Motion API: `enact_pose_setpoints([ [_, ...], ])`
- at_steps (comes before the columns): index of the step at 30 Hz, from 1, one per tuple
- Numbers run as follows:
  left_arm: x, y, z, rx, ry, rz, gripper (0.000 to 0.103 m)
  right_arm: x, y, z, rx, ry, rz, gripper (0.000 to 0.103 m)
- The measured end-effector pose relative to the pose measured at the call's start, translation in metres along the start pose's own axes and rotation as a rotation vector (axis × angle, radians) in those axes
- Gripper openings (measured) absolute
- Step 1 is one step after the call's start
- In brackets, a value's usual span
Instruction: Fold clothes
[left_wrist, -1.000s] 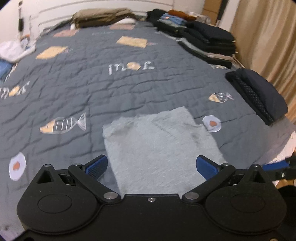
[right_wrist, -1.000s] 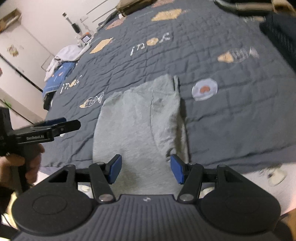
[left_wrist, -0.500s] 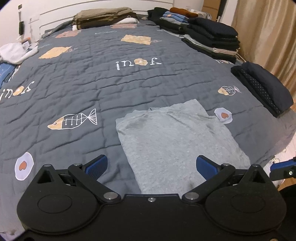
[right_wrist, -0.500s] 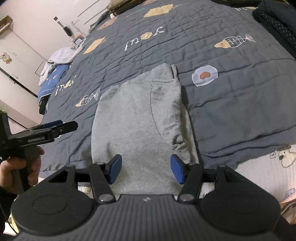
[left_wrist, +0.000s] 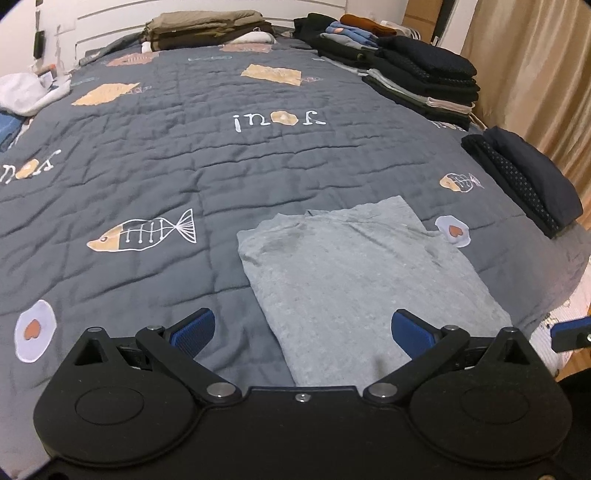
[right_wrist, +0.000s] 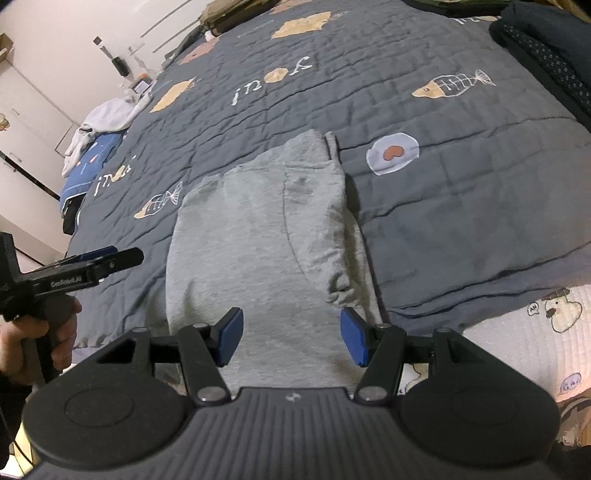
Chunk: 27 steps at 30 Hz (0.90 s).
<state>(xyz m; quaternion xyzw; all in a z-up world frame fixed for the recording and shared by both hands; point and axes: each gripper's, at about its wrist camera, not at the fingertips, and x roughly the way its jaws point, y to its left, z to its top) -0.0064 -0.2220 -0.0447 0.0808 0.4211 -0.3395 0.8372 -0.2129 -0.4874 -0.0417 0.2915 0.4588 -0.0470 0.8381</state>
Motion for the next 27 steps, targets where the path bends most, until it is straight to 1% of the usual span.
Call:
enact_pose_setpoints([
  [3,0.016,0.006,0.001,-0.007,0.011,-0.033,0.101,0.001,-0.006,0.001,0.014,0.002,-0.008,0.057],
  [6,0.033,0.017,0.002,-0.041,0.028,-0.077,0.101,0.003,-0.013,0.001,0.028,0.003,-0.017,0.057],
  [9,0.052,0.033,0.001,-0.128,0.055,-0.128,0.096,0.006,-0.012,-0.003,0.045,0.005,-0.023,0.057],
  [11,0.063,0.044,0.001,-0.191,0.066,-0.168,0.094,0.008,-0.013,-0.003,0.05,0.011,-0.022,0.057],
  [15,0.078,0.058,0.002,-0.26,0.065,-0.254,0.091,0.01,-0.015,-0.002,0.055,0.015,-0.02,0.057],
  [19,0.095,0.066,0.005,-0.33,0.079,-0.326,0.09,0.013,-0.016,-0.001,0.062,0.02,-0.018,0.057],
  [21,0.103,0.067,0.007,-0.341,0.089,-0.348,0.089,0.014,-0.017,0.0,0.066,0.022,-0.017,0.057],
  [24,0.113,0.066,0.009,-0.333,0.09,-0.355,0.088,0.016,-0.018,0.001,0.071,0.025,-0.015,0.057],
  [27,0.118,0.064,0.013,-0.347,0.084,-0.369,0.087,0.018,-0.019,0.002,0.075,0.03,-0.013,0.057],
])
